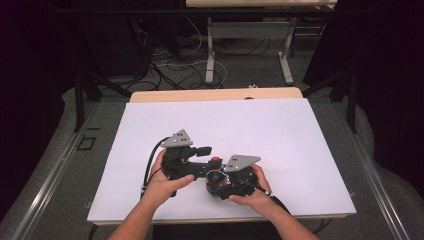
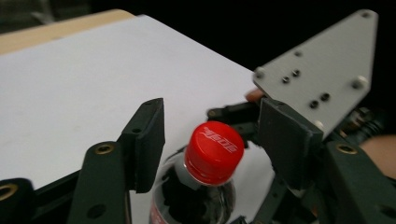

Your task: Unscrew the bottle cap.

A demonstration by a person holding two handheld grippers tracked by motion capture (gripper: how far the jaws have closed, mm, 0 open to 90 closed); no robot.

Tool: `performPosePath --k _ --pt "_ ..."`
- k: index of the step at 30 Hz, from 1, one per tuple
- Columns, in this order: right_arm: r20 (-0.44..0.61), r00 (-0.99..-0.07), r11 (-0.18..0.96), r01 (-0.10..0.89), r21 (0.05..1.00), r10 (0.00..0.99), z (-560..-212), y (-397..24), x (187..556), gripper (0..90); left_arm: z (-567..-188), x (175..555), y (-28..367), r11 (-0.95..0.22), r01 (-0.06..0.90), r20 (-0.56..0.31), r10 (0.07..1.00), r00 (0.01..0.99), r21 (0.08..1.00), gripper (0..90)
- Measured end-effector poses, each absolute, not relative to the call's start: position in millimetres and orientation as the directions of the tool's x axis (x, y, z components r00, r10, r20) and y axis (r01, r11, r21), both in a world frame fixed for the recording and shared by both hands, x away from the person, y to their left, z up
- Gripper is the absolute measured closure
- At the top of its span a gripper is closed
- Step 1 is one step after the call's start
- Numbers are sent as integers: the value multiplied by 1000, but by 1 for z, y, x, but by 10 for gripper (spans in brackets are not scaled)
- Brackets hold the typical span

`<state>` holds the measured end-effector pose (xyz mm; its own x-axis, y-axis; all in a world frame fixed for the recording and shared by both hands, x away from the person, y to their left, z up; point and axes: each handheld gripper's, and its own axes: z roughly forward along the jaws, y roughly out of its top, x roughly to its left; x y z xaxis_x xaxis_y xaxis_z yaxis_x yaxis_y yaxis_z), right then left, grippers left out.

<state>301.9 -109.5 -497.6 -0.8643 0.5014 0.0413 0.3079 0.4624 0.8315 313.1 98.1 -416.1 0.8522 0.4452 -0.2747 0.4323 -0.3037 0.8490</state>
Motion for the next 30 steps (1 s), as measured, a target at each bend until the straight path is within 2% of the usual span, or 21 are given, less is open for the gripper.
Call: performPosePath --k 5,14,15,17,23,30 --pt "41 -870 457 297 838 491 -498 -108 301 291 -418 317 101 -367 393 -257 367 894 843 411" --pt "37 -890 474 277 836 455 -498 -106 299 291 -423 319 99 -419 333 -215 304 928 845 545" --pt "37 -892 471 272 839 451 -498 -106 298 291 -423 320 99 -431 322 -203 299 932 843 584" --pt "37 -891 468 272 841 452 -498 -105 298 291 -424 319 99 -430 318 -199 300 933 845 596" --pt "34 -890 467 270 842 455 -498 -106 299 291 -424 317 98 -421 313 -184 320 930 851 608" --pt "40 -871 461 298 836 489 -498 -107 300 291 -424 305 89 -389 350 -153 454 878 852 611"
